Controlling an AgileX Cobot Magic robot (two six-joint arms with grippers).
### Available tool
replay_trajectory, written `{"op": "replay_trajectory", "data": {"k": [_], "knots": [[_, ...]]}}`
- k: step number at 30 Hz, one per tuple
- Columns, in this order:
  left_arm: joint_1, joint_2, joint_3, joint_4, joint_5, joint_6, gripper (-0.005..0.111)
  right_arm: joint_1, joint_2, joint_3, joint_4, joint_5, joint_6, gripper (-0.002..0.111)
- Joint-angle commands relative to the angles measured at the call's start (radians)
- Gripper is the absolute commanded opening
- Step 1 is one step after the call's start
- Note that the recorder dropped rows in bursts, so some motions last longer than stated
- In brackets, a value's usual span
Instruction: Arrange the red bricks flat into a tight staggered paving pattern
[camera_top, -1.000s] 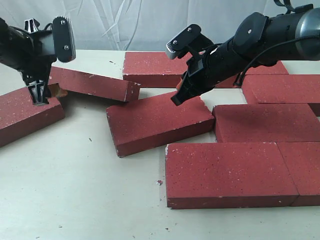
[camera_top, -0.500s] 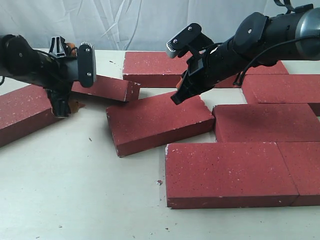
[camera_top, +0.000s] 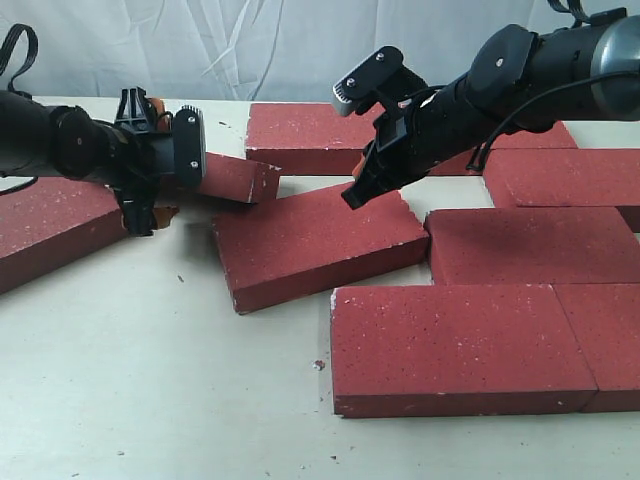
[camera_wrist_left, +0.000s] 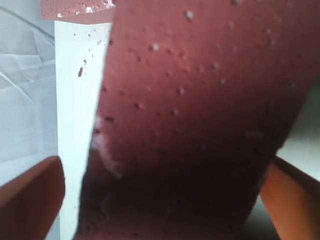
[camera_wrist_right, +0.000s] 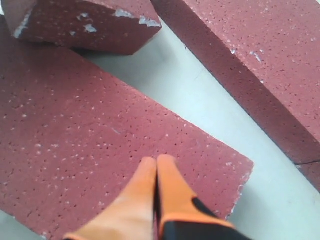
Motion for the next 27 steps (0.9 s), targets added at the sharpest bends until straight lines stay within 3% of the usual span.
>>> {"op": "replay_trajectory", "data": {"k": [1,7,8,14,16,21,27], "knots": [[-0.003,0.002,-0.007,0.021,-0.018,-0.003,0.073,-0.002,0.0,0.002,0.003,-0.009,-0.004,-0.001],[-0.003,-0.016,-0.007,0.084,-0.019,-0.003,0.007,-0.002,0.0,0.002,0.003,-0.014,-0.004,-0.001],[-0.003,-0.028,-0.007,0.093,-0.023,-0.003,0.0,-0.002,0.0,0.002,0.003,-0.014,-0.004,-0.001],[-0.003,-0.188,-0.007,0.069,-0.1,-0.003,0.0,-0.002,0.0,0.002,0.003,-0.019,-0.004,-0.001],[-0.003,-0.266,-0.007,0.028,-0.044,-0.003,0.0,-0.002,0.0,0.002,0.003,-0.021,-0.004,-0.001],[-0.006,-0.43,0.011,0.022,0.239,-0.008,0.0,-0.002,0.0,0.002,0.003,-0.035,-0.004,-0.001],[-0.046,-0.632,0.143,0.043,0.284,-0.019,0.0,-0.002,0.0,0.002,0.003,-0.033,-0.004,-0.001]]}}
